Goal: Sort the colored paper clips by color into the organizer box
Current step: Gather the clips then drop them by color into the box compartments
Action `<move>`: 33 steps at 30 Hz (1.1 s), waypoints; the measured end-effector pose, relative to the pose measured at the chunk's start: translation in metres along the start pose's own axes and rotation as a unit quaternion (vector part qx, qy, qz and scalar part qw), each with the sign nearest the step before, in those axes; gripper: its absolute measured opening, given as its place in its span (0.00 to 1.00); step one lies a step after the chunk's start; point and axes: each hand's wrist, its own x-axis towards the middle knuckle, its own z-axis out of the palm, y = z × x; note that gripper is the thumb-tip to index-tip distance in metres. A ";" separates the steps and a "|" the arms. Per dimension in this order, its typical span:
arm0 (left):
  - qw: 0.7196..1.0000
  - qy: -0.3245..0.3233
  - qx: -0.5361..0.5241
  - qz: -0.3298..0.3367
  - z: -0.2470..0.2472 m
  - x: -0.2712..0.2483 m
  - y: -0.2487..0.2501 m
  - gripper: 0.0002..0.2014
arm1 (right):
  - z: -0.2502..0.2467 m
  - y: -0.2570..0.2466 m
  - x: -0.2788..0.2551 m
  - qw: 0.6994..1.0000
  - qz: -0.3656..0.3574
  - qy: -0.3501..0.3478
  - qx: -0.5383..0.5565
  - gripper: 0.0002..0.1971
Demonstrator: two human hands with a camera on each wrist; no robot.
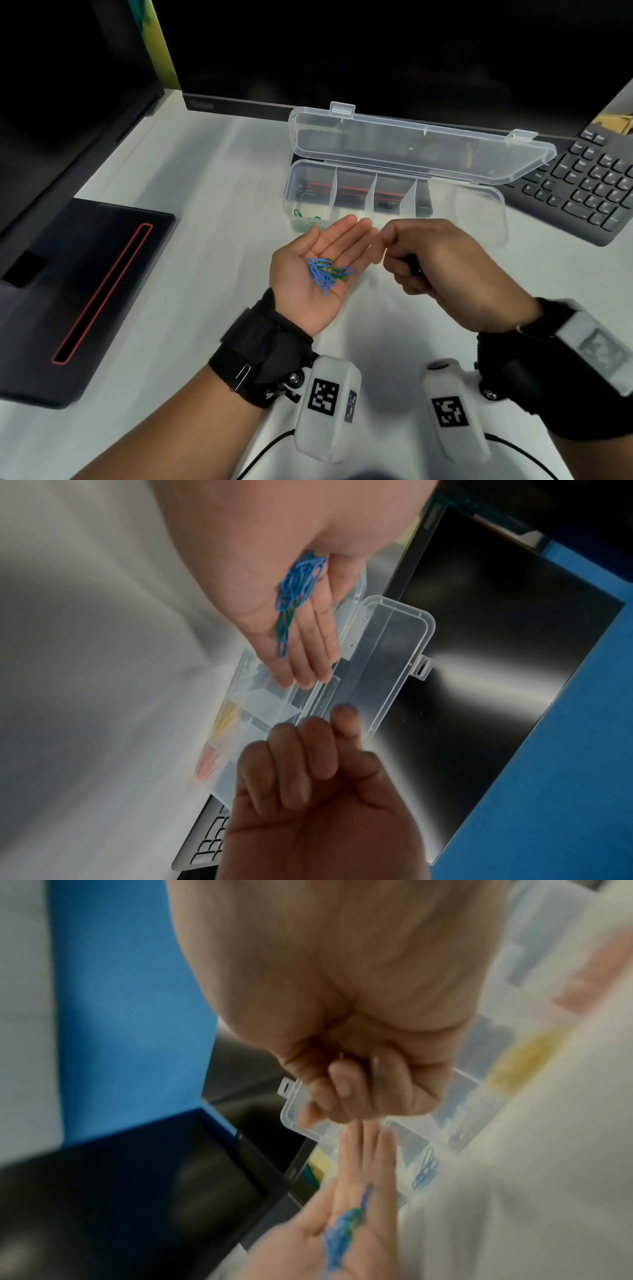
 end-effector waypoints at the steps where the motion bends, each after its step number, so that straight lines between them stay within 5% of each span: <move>1: 1.000 0.000 0.006 -0.001 0.000 0.000 0.000 0.22 | 0.003 0.001 0.001 0.996 -0.026 0.000 -0.086 0.12; 4: 1.000 -0.004 0.022 -0.005 0.001 -0.001 -0.001 0.23 | 0.013 0.001 0.002 0.931 -0.111 0.011 -0.347 0.04; 8: 1.000 -0.010 0.014 -0.016 0.001 -0.003 -0.003 0.24 | 0.017 0.003 0.005 0.896 -0.132 0.031 -0.424 0.06; 14: 1.000 0.001 -0.004 -0.015 0.004 -0.003 -0.004 0.21 | 0.015 0.008 0.008 0.921 -0.104 0.043 -0.374 0.01; 22: 1.000 0.008 -0.022 -0.011 0.004 -0.002 -0.005 0.23 | 0.014 0.011 0.007 0.946 -0.102 0.039 -0.304 0.09; 25: 1.000 0.000 -0.021 -0.013 0.004 -0.003 -0.005 0.23 | 0.010 0.006 0.003 0.974 -0.061 0.049 -0.214 0.11; 27: 1.000 -0.004 -0.018 -0.014 0.004 -0.003 -0.004 0.22 | 0.007 0.002 0.001 0.999 0.012 0.041 -0.002 0.14; 30: 1.000 -0.013 -0.025 -0.013 0.004 -0.003 -0.005 0.22 | 0.001 -0.004 -0.001 0.957 0.085 0.011 0.278 0.10; 33: 0.999 -0.019 -0.027 -0.010 0.003 -0.003 -0.007 0.23 | 0.003 -0.004 -0.002 0.952 0.074 0.011 0.298 0.08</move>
